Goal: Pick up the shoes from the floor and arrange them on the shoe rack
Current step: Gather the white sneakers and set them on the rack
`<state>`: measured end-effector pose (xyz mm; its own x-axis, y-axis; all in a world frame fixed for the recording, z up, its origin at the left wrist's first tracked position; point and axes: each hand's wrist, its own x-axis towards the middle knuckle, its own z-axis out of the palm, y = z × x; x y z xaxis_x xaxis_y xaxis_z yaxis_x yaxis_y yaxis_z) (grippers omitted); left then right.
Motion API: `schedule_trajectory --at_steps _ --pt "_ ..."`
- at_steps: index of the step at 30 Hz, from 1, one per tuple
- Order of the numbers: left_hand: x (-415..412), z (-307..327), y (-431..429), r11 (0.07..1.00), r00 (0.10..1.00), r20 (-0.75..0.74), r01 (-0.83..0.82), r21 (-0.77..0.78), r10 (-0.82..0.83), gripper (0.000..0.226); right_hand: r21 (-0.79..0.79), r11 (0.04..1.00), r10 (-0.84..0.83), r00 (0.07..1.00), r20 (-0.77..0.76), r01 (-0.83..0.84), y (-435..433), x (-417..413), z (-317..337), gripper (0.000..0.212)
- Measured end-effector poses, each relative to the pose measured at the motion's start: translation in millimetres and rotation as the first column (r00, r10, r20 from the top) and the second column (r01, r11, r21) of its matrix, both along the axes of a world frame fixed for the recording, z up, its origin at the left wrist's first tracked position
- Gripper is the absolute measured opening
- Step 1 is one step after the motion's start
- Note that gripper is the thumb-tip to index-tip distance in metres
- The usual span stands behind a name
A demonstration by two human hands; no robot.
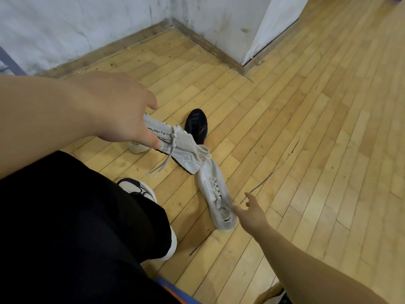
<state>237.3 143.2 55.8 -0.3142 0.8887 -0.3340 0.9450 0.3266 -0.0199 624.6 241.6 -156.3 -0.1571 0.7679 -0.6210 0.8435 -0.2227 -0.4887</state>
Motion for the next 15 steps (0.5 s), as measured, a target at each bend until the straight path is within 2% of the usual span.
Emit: schedule_trajectory --at_steps 1,4,9,11,13,15 --pt "8 12 10 0.998 0.999 0.006 -0.053 0.022 0.053 0.095 -0.019 0.997 0.071 0.997 0.005 -0.071 -2 -7 -4 0.095" --pt "20 31 8 0.997 0.997 -0.058 -0.04 0.066 0.044 0.095 -0.073 0.976 0.21 0.973 0.091 -0.204 -9 -28 -14 0.114" --pt "27 56 -7 0.993 0.995 0.004 -0.104 0.062 0.104 0.084 -0.074 0.955 0.296 0.921 0.252 -0.287 -26 -40 -41 0.126" --pt "25 61 -11 0.991 0.993 0.033 -0.118 0.056 0.116 0.081 -0.011 0.96 0.272 0.918 0.288 -0.281 -31 -41 -50 0.115" --pt "22 69 -14 0.986 0.987 0.046 -0.158 0.049 0.156 0.086 0.048 0.972 0.213 0.949 0.233 -0.23 -34 -46 -51 0.094" --pt "19 81 -18 0.979 0.98 0.029 -0.199 0.044 0.198 0.09 0.109 0.975 0.172 0.972 0.16 -0.191 -37 -55 -42 0.088"
